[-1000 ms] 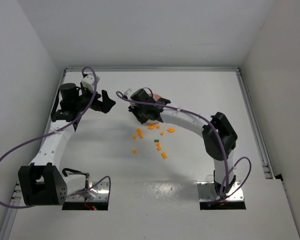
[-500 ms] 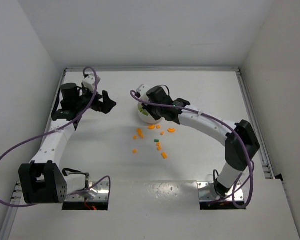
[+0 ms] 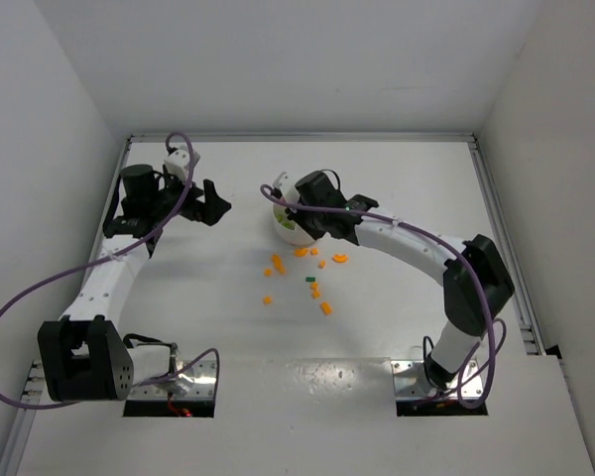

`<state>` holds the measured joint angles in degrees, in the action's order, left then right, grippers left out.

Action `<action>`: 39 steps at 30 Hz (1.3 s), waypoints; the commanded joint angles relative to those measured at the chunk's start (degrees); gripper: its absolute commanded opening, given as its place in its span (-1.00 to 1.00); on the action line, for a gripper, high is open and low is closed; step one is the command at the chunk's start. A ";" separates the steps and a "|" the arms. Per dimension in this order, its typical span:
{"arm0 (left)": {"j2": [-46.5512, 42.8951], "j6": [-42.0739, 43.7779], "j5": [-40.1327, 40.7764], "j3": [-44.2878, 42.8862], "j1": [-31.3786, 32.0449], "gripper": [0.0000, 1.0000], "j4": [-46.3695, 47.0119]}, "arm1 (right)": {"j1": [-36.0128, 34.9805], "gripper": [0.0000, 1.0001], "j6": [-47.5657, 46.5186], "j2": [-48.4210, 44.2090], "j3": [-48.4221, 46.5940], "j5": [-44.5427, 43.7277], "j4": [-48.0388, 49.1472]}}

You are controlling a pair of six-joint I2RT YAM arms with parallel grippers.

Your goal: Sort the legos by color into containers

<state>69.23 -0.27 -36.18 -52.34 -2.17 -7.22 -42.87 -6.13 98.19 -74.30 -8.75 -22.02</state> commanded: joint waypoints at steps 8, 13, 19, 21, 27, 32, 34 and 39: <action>0.29 0.54 -0.99 -1.72 0.42 0.98 0.72 | 1.30 -0.69 -5.82 3.40 -5.32 0.76 1.63; 0.29 0.54 -0.99 -1.72 0.42 0.98 0.72 | 1.82 -0.58 -7.14 5.25 -7.08 0.23 1.10; -0.23 0.01 0.24 -1.19 0.42 0.98 0.72 | 1.83 -0.28 -8.20 7.01 -8.31 -1.00 1.63; -0.24 0.01 0.24 -0.66 0.42 0.98 0.72 | 1.83 -0.19 -8.20 7.01 -8.84 -1.62 1.63; 0.29 -1.92 0.76 -1.18 0.42 0.98 -1.12 | 2.35 -0.04 -8.20 6.40 -9.36 -4.51 2.94; -1.11 -0.52 0.76 -0.57 1.03 0.98 -1.65 | 2.35 0.19 -3.81 2.54 -9.37 -9.43 4.17; -1.12 -0.52 -0.11 -1.18 2.34 0.98 -2.35 | 3.58 0.42 -1.01 1.31 -8.24 -13.20 5.05; 8.81 17.12 -11.26 -11.12 11.04 0.98 -27.55 | 8.59 1.00 1.38 -1.42 -4.54 -7.08 1.55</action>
<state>74.94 6.35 -39.18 -59.77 4.51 -21.06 -37.60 -8.16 100.86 -80.42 -17.15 -20.71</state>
